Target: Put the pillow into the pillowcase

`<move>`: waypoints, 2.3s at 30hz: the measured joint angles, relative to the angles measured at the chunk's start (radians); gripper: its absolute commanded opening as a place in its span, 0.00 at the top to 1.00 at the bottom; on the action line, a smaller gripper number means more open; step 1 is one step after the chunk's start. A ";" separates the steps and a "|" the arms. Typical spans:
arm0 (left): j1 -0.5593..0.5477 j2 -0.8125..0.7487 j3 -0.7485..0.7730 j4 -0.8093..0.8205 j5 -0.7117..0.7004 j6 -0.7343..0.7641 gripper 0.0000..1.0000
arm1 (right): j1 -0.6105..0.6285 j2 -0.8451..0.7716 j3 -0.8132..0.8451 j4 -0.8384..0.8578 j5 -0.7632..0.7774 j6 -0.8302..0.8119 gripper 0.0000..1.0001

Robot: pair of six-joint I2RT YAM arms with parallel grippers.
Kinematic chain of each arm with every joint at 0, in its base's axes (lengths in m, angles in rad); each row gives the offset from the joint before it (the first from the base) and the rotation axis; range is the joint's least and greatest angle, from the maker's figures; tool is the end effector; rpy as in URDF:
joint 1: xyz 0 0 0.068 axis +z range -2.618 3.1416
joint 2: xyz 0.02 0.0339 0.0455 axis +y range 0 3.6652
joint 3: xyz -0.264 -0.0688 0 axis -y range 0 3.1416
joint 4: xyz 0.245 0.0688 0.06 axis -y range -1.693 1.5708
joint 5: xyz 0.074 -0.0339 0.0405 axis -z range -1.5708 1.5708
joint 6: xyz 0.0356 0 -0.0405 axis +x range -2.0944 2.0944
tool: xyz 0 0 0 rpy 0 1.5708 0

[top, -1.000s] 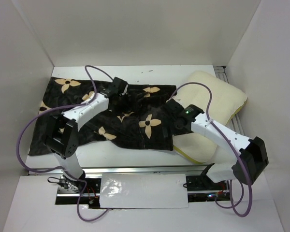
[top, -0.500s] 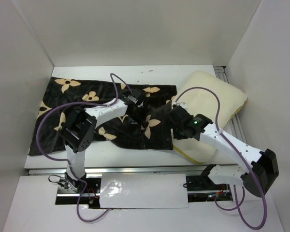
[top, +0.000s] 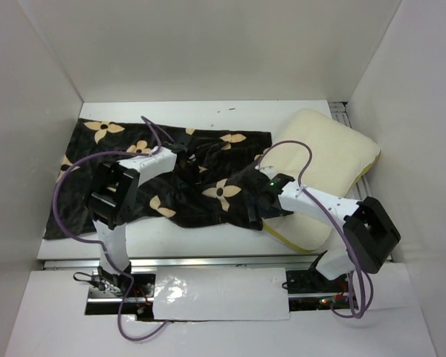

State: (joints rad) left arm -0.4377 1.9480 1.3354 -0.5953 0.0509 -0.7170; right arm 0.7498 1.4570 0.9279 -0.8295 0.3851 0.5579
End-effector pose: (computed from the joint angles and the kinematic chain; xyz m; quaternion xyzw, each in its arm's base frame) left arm 0.3534 -0.1674 0.1647 -0.1323 0.9743 -0.1194 0.1375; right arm 0.1952 0.1635 0.1993 -0.0733 0.9735 -0.0878 0.1982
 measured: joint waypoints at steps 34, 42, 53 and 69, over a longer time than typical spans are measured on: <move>0.144 -0.066 -0.076 0.063 -0.080 0.087 0.54 | 0.041 -0.132 0.059 -0.081 -0.020 -0.018 0.00; 0.075 -0.099 -0.100 0.070 -0.103 0.112 0.54 | 0.035 0.138 0.080 -0.051 0.068 -0.045 1.00; 0.015 -0.114 -0.146 0.095 -0.123 0.083 1.00 | -0.067 -0.081 0.338 -0.208 0.147 0.019 1.00; -0.245 -0.297 -0.170 -0.016 -0.152 -0.019 0.99 | -0.078 -0.077 0.339 -0.088 -0.329 -0.291 1.00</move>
State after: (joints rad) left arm -0.6827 1.6512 1.1652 -0.6117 -0.1013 -0.7361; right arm 0.6720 1.3800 1.2667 -0.9176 0.0563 0.2672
